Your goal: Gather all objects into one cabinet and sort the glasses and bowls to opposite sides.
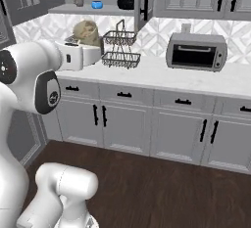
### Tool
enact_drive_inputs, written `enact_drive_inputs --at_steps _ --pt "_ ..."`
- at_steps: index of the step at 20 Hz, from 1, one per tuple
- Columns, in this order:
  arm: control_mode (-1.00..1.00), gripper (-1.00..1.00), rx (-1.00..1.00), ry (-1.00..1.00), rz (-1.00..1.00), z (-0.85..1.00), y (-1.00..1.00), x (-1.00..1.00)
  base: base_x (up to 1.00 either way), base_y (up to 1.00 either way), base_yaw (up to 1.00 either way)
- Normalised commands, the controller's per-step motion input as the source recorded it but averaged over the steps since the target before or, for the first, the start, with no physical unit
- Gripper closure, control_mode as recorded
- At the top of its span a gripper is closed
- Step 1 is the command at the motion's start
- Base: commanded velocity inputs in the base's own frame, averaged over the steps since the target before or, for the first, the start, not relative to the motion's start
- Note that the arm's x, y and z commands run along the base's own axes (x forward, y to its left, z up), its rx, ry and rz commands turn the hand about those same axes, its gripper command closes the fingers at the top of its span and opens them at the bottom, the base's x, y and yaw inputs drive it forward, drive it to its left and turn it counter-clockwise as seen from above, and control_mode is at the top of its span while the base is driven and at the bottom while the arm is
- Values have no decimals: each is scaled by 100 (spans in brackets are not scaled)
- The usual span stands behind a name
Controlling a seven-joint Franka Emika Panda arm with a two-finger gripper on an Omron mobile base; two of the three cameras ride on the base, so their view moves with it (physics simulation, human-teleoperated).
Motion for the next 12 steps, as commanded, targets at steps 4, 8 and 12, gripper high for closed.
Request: enact_drive_inputs --at_steps 4,8,12 --pt "100 100 0 0 0 0 0 0 -21 92 1" --pt "100 100 0 0 0 0 0 0 -2 56 5" --pt "100 100 0 0 0 0 0 0 56 37 5"
